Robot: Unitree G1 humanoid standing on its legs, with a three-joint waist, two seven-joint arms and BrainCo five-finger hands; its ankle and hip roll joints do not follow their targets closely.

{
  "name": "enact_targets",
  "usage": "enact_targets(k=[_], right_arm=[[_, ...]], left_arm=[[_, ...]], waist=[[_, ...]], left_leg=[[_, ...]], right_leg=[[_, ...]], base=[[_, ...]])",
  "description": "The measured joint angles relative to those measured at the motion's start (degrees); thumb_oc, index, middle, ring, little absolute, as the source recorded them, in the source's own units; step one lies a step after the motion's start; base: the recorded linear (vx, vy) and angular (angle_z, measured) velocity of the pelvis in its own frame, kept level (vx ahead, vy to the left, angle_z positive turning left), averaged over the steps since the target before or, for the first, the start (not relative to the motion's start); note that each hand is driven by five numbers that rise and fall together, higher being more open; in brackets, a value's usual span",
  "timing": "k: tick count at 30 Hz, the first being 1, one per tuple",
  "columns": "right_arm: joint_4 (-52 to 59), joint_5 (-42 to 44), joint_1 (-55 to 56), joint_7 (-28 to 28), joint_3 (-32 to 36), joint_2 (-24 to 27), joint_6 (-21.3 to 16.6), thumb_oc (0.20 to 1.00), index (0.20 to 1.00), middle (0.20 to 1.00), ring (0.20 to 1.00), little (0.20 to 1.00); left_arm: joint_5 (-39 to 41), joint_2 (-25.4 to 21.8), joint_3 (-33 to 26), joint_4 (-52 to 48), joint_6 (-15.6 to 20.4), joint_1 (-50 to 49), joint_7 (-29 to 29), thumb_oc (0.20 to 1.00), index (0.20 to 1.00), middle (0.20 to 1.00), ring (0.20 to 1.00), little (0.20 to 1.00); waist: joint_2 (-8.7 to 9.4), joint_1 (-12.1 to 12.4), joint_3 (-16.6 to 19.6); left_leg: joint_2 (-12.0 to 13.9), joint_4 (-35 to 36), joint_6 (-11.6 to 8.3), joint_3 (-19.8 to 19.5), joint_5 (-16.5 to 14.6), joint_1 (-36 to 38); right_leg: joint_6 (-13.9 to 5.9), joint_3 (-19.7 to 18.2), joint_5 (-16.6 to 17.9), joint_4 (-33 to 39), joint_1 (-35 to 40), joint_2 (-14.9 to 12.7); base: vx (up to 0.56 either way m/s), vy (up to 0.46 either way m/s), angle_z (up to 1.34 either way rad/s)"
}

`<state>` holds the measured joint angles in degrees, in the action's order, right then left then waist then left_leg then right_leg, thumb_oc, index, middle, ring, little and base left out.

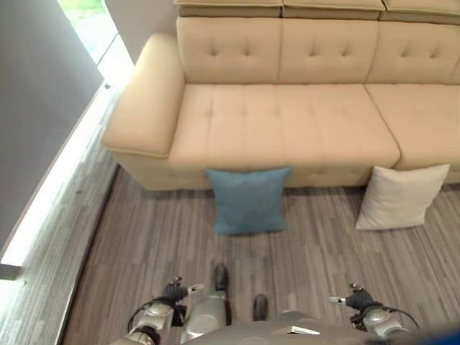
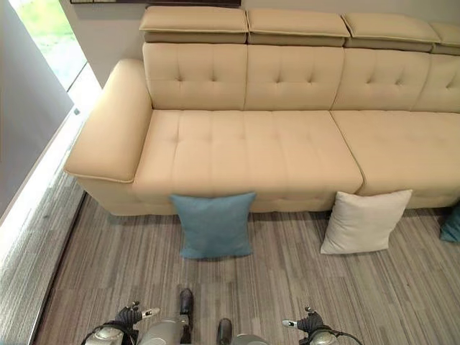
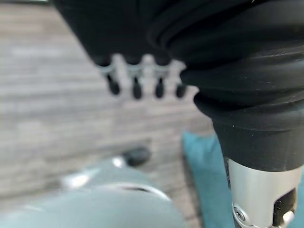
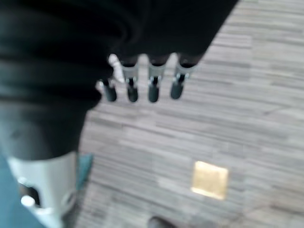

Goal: Pick up all the scattered cushions and arrange them neatly on the sofa.

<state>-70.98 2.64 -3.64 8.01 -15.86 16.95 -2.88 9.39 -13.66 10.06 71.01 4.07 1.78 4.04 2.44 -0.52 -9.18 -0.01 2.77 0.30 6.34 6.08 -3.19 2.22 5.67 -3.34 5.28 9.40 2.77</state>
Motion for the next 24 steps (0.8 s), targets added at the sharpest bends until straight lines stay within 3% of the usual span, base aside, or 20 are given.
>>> enact_targets(k=[2,3,5,6,7,9,11,12,15,17,19,20,21,22,24], right_arm=[[0.13,-0.07,0.29,-0.1,-0.09,-0.51,0.02,1.0,1.0,1.0,1.0,1.0],[0.4,-0.13,0.77,-0.15,-0.09,-0.7,-0.01,1.0,1.0,1.0,1.0,1.0],[1.11,-0.3,0.93,-0.21,-0.1,-0.91,-0.02,1.0,1.0,1.0,1.0,1.0],[2.23,-0.75,0.66,-0.21,-0.1,-1.03,-0.05,1.0,1.0,1.0,1.0,1.0],[2.71,-0.79,0.34,-0.22,-0.09,-1.01,-0.02,1.0,1.0,1.0,1.0,1.0],[3.14,-1.32,0.16,-0.31,-0.17,-1.2,-0.03,1.0,1.0,1.0,1.0,1.0],[3.6,-1.65,0.13,-0.46,-0.19,-1.18,0.01,1.0,1.0,1.0,1.0,1.0],[3.74,-1.7,0.15,-0.52,-0.25,-1.19,0.03,1.0,1.0,1.0,1.0,1.0],[3.9,-1.74,0.37,-0.54,-0.32,-1.14,0.15,1.0,1.0,1.0,1.0,1.0],[3.63,-1.75,1.5,-0.52,-0.23,-1.11,0.19,1.0,1.0,1.0,1.0,1.0],[3.67,-1.74,1.79,-0.52,-0.12,-0.92,0.21,1.0,1.0,1.0,1.0,1.0],[3.71,-1.74,1.68,-0.52,-0.1,-0.81,0.17,1.0,1.0,1.0,1.0,1.0],[3.83,-1.7,1.74,-0.52,-0.05,-0.72,0.08,1.0,1.0,1.0,1.0,1.0],[4.13,-1.67,1.41,-0.5,0.02,-0.3,-0.04,1.0,1.0,1.0,1.0,1.0],[3.53,-1.52,0.96,-0.52,-0.33,-0.19,-0.09,1.0,1.0,1.0,1.0,1.0]], left_arm=[[0.0,-0.2,-0.04,0.0,0.0,-0.18,0.02,1.0,1.0,1.0,1.0,1.0],[0.01,-0.32,0.17,-0.05,0.0,-0.18,0.03,1.0,1.0,1.0,1.0,1.0],[0.01,-0.89,0.64,-0.07,0.1,1.15,0.01,1.0,1.0,1.0,1.0,1.0],[0.01,-1.46,0.66,-0.02,0.07,1.84,0.01,1.0,1.0,1.0,1.0,1.0],[0.02,-1.57,0.6,-0.08,0.12,2.24,0.05,1.0,1.0,1.0,1.0,1.0],[0.02,-1.62,0.62,-0.07,0.19,2.52,0.05,1.0,1.0,1.0,1.0,1.0],[0.02,-1.68,0.57,0.01,0.15,1.96,0.04,1.0,1.0,1.0,1.0,1.0],[0.02,-1.96,0.57,0.04,0.08,1.08,0.05,1.0,1.0,1.0,1.0,1.0],[0.01,-2.24,0.52,0.24,0.08,0.25,0.02,1.0,1.0,1.0,1.0,1.0],[0.01,-2.09,0.02,0.1,0.12,-0.96,0.04,1.0,1.0,1.0,1.0,1.0],[-0.01,-1.57,0.06,0.08,0.12,-1.79,0.03,1.0,1.0,1.0,1.0,1.0],[-0.01,-1.43,0.07,0.08,0.12,-1.77,0.02,1.0,1.0,1.0,1.0,1.0],[-0.06,-1.24,0.2,0.17,0.11,-1.14,0.0,1.0,1.0,1.0,1.0,1.0],[-0.08,-0.37,0.6,0.0,0.24,0.33,-0.02,1.0,1.0,1.0,1.0,1.0],[-0.05,-0.17,0.68,-0.3,0.26,2.24,-0.17,1.0,1.0,1.0,1.0,1.0]], waist=[[-0.33,0.11,0.18],[-0.93,0.04,0.35],[-0.84,0.18,0.98],[-0.51,0.32,1.06],[-0.88,0.34,0.76],[-1.49,0.28,0.39],[-1.7,0.22,0.18],[-1.54,0.08,0.18],[-0.04,-0.19,-0.26],[0.83,-0.15,0.36],[-0.54,0.01,1.33],[-0.37,0.27,1.33],[0.03,0.0,1.42],[1.29,0.52,1.48],[2.28,0.91,0.27]], left_leg=[[-0.77,2.62,1.99,0.14,0.39,3.11],[-0.32,2.56,2.86,0.53,-0.13,4.13],[-0.66,2.03,3.99,0.54,-1.69,4.47],[-1.52,1.97,4.96,0.99,-2.45,5.03],[-1.57,2.0,5.35,1.25,-2.7,5.74],[-2.57,1.74,6.22,1.63,-4.53,7.7],[-2.9,2.35,5.74,1.78,-5.15,9.03],[-3.03,2.4,5.47,1.97,-5.62,9.24],[-3.22,2.02,3.71,1.46,-7.19,10.31],[-2.25,1.28,1.83,-0.17,-8.72,11.93],[1.62,-0.9,-0.71,-1.5,-10.38,12.23],[2.11,-2.21,-0.94,-1.96,-10.49,12.1],[2.43,-6.56,-2.06,-3.1,-11.09,9.68],[2.24,-19.85,-4.2,-4.07,-11.56,2.41],[2.99,-34.28,-7.45,-4.14,-10.04,-6.24]], right_leg=[[-1.77,-0.04,-1.11,-3.25,0.04,-0.82],[-3.78,0.02,-3.13,-8.41,-1.59,-1.08],[-5.45,0.01,-5.12,-15.57,-5.34,-2.42],[-6.82,0.06,-7.11,-26.73,-10.28,-3.99],[-7.98,1.05,-8.78,-33.54,-13.22,-5.11],[-8.56,1.39,-9.54,-38.7,-17.2,-9.13],[-8.43,1.74,-9.41,-34.43,-18.46,-11.19],[-9.16,1.67,-8.14,-27.52,-19.38,-11.41],[-9.18,1.02,-0.6,-17.15,-21.04,-10.29],[-6.15,1.45,6.05,-11.4,-17.48,-8.76],[-3.33,3.31,7.05,-5.31,-12.32,-4.82],[-2.27,3.49,7.79,-2.87,-10.59,-4.11],[-1.65,4.73,8.29,-0.25,-8.74,-3.96],[-0.35,5.44,7.91,0.03,-8.48,-4.39],[2.23,6.26,6.52,0.09,-7.83,-4.27]], base=[[0.11,0.124,-0.1],[0.06,0.087,-0.08],[0.08,0.114,-0.06],[0.09,0.098,-0.08],[0.05,0.04,-0.08],[0.2,-0.005,-0.09],[0.2,-0.045,-0.14],[0.16,-0.089,-0.02],[0.19,-0.188,0.12],[0.16,-0.21,0.26],[0.12,-0.264,0.27],[0.06,-0.237,0.34],[0.02,-0.207,0.41],[0.03,-0.17,0.47],[0.09,-0.061,0.22]])
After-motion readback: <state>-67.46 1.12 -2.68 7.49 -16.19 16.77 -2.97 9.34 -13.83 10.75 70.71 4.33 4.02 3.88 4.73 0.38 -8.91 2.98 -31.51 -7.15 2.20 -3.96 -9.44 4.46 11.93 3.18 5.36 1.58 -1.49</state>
